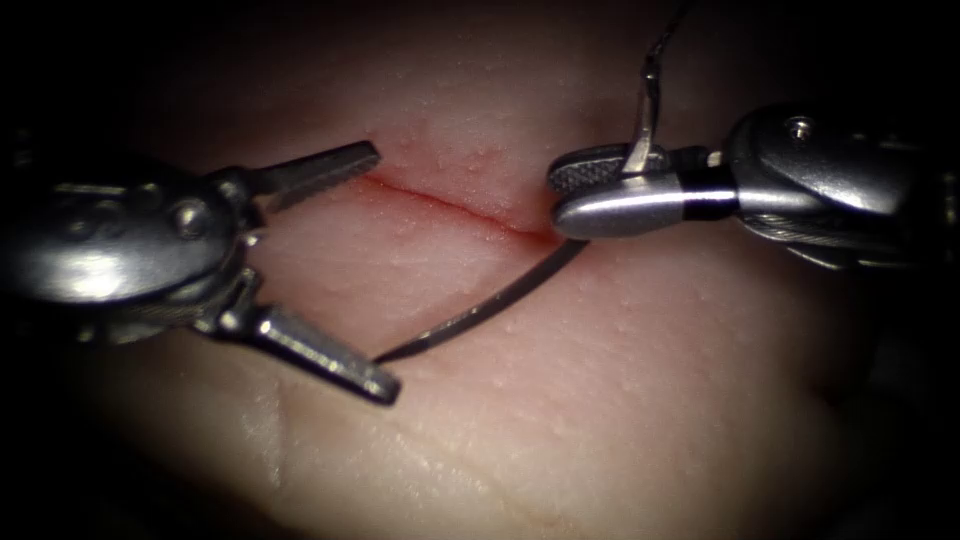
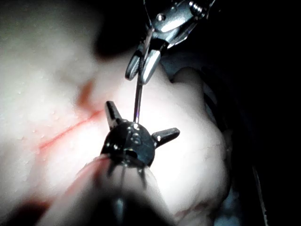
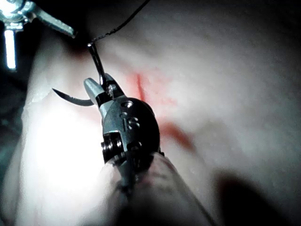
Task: Wound Closure
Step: Right hand passes needle to left hand to reposition grip
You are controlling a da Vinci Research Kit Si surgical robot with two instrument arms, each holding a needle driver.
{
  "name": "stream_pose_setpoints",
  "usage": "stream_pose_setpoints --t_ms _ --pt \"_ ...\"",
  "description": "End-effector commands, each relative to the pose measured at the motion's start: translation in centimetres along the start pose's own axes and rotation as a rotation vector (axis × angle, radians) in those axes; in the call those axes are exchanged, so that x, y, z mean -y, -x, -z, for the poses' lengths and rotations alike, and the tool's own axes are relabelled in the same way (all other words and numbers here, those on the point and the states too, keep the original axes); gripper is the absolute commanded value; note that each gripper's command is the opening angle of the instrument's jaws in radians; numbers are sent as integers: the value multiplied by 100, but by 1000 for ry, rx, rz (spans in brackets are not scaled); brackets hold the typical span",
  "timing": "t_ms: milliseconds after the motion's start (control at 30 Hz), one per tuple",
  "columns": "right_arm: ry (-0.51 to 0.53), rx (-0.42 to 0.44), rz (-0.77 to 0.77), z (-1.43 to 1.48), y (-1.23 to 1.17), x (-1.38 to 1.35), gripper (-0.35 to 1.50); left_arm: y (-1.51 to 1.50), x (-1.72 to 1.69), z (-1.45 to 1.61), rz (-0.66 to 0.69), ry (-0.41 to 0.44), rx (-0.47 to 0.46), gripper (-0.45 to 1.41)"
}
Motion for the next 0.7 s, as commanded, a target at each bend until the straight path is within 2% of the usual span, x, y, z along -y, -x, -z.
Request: stream_pose_setpoints --t_ms 33,200,500,700 --pt "-12 -6 38 -10 5 1 -35 6 -3 -10 19 28 -5 106" --pt "-62 -30 140 -15 3 1 -35 6 8 -21 93 123 -1 104" --pt "-99 -50 216 -17 3 2 -35 8 26 -38 151 208 64 99" --pt "-119 -65 276 -18 3 6 -35 21 36 -50 182 244 129 96"
